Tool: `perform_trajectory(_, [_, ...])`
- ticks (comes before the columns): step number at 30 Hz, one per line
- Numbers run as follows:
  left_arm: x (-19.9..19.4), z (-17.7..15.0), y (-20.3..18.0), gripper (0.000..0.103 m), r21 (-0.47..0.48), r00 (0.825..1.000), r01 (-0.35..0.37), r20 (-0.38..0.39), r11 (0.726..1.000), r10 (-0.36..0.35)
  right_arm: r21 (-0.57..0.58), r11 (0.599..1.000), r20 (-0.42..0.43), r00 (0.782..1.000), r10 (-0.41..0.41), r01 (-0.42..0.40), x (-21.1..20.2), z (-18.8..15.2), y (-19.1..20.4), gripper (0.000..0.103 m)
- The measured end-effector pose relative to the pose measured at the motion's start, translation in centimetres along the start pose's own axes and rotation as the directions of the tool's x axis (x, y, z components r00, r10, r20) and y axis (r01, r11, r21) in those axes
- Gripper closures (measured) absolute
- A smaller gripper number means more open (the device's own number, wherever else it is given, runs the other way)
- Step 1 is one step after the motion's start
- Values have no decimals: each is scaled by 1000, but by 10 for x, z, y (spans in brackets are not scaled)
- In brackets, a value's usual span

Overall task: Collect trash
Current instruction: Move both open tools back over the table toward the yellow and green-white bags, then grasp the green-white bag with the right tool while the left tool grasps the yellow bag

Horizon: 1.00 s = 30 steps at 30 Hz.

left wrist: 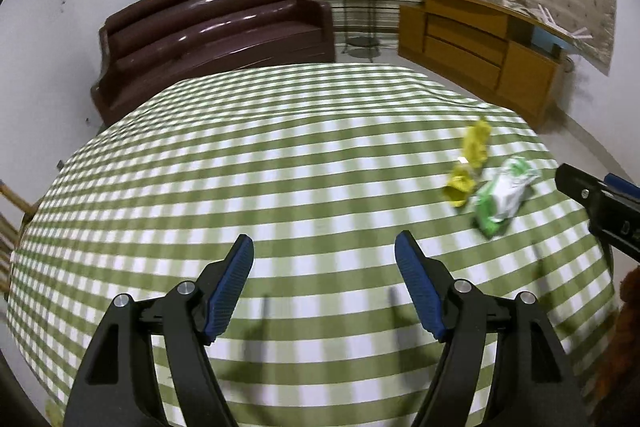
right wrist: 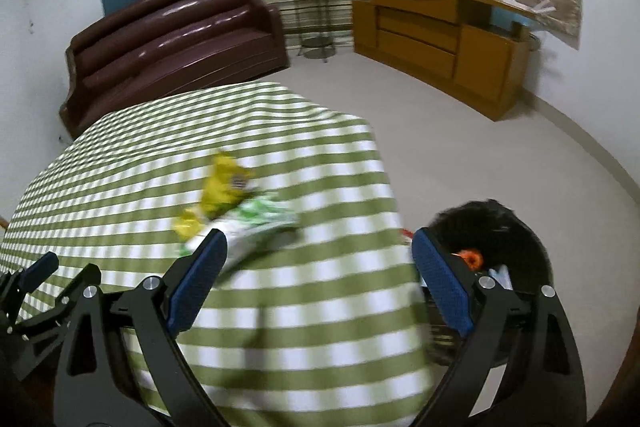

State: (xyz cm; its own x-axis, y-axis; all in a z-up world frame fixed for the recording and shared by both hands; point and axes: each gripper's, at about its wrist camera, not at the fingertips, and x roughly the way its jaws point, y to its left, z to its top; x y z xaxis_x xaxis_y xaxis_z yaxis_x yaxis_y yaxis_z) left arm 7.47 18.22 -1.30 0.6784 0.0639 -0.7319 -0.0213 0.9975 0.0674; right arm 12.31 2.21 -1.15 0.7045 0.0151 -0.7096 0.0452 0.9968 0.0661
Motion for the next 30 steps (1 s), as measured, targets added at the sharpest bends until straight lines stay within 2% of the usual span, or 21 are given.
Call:
perform_trajectory(6, [4, -4, 29, 32, -34, 1000, -15, -5, 999, 15, -31, 999, -25, 999, -28, 27, 15, 3, 36, 12])
perform_trajectory(10, [6, -6, 39, 32, -51, 1000, -18, -11, 999, 18, -53, 997, -53, 997, -55, 52, 24, -2, 45, 12])
perform_trajectory(21, [9, -6, 42, 32, -62, 1000, 1, -11, 998, -2, -77, 992, -78, 991, -108, 102, 22, -10, 19, 12])
perform_trajectory(29, [11, -5, 49, 31, -66, 1000, -1, -5, 998, 1, -69, 994, -55, 995, -84, 80, 19, -1, 21, 12])
perform_trajectory(30, [11, -5, 50, 31, -66, 1000, -3, -4, 998, 2, -69, 995, -59, 995, -83, 79, 22, 0, 22, 15])
